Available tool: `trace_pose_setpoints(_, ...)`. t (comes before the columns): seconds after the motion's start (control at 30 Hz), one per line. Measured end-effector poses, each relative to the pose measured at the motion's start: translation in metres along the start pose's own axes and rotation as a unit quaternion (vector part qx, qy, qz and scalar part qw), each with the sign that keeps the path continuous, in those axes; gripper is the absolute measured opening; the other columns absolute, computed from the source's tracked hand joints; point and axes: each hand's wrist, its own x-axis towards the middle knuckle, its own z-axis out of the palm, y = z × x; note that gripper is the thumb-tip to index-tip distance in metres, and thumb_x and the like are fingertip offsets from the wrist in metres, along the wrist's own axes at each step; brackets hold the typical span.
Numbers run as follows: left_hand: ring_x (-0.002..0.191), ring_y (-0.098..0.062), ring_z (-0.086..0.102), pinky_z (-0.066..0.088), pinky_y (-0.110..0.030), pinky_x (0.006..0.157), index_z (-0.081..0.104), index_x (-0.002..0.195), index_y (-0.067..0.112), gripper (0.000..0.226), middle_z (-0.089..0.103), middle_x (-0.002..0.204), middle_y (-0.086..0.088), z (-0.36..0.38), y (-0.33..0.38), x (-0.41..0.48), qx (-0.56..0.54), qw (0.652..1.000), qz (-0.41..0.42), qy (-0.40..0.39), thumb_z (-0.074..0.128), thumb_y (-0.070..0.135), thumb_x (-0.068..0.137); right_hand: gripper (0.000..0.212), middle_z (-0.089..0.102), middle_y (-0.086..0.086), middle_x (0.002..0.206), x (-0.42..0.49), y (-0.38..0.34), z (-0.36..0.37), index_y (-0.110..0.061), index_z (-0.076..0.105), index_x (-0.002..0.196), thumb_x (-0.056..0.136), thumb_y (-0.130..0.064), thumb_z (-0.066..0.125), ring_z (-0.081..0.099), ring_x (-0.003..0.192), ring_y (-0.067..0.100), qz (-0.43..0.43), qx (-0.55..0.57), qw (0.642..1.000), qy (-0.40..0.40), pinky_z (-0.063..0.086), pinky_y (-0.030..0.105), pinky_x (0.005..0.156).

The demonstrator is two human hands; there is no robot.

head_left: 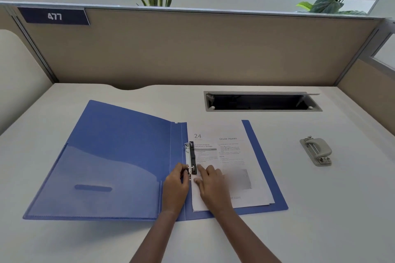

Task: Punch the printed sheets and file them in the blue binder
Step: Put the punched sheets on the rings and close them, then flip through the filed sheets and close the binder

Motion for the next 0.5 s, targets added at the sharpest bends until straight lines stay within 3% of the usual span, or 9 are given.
trace_pose_setpoints(0.1, 0.077, -0.017, 0.063, 0.049, -0.026, 0.068, 0.06, 0.105, 0.009, 0.019, 0.068, 0.093, -0.002, -0.004, 0.001, -0.005, 0.038, 0.999, 0.014, -0.02, 0.046, 0.007, 0.092, 0.037, 0.066, -0.007, 0.085, -0.011, 0.016, -0.005, -0.029, 0.067, 0.099, 0.079, -0.042, 0.039, 0.054, 0.079, 0.013, -0.014, -0.002, 1.0, -0.006, 0.05, 0.031, 0.059)
trace_pose_setpoints(0.17, 0.092, -0.021, 0.063, 0.048, -0.024, 0.075, 0.058, 0.115, 0.011, 0.026, 0.067, 0.108, -0.003, -0.007, 0.001, -0.009, 0.068, 0.997, 0.027, -0.026, 0.045, 0.008, 0.092, 0.041, 0.069, -0.004, 0.098, -0.016, 0.028, -0.01, -0.029, 0.064, 0.105, 0.088, -0.046, 0.031, 0.052, 0.097, 0.014, 0.004, -0.003, 0.999, -0.041, 0.054, 0.04, 0.071)
trace_pose_setpoints(0.23, 0.103, -0.02, 0.06, 0.044, -0.019, 0.08, 0.055, 0.121, 0.012, 0.03, 0.064, 0.118, -0.004, -0.01, 0.002, -0.013, 0.089, 0.995, 0.036, -0.034, 0.045, 0.01, 0.093, 0.053, 0.07, 0.001, 0.105, -0.02, 0.039, -0.017, -0.027, 0.063, 0.108, 0.093, -0.049, 0.018, 0.061, 0.103, 0.02, 0.052, -0.02, 0.994, -0.091, 0.054, 0.047, 0.076)
trace_pose_setpoints(0.37, 0.135, -0.018, 0.038, 0.033, -0.025, 0.108, 0.037, 0.139, 0.015, 0.045, 0.044, 0.143, -0.001, -0.012, -0.001, -0.024, 0.104, 0.992, 0.013, -0.068, 0.043, 0.016, 0.095, 0.041, 0.065, 0.02, 0.109, -0.029, 0.055, -0.034, -0.006, 0.064, 0.108, 0.08, -0.035, 0.058, 0.064, 0.1, 0.038, 0.185, 0.027, 0.978, -0.095, 0.053, 0.049, 0.078)
trace_pose_setpoints(0.5, 0.143, -0.018, 0.023, 0.022, -0.026, 0.115, 0.027, 0.144, 0.015, 0.05, 0.031, 0.152, -0.001, -0.007, -0.011, -0.038, 0.146, 0.984, 0.029, -0.1, 0.041, 0.019, 0.096, 0.067, 0.049, 0.025, 0.125, -0.038, 0.069, -0.057, 0.002, 0.047, 0.127, 0.077, -0.037, 0.069, 0.046, 0.114, 0.038, 0.357, 0.057, 0.927, -0.101, 0.043, 0.044, 0.09)
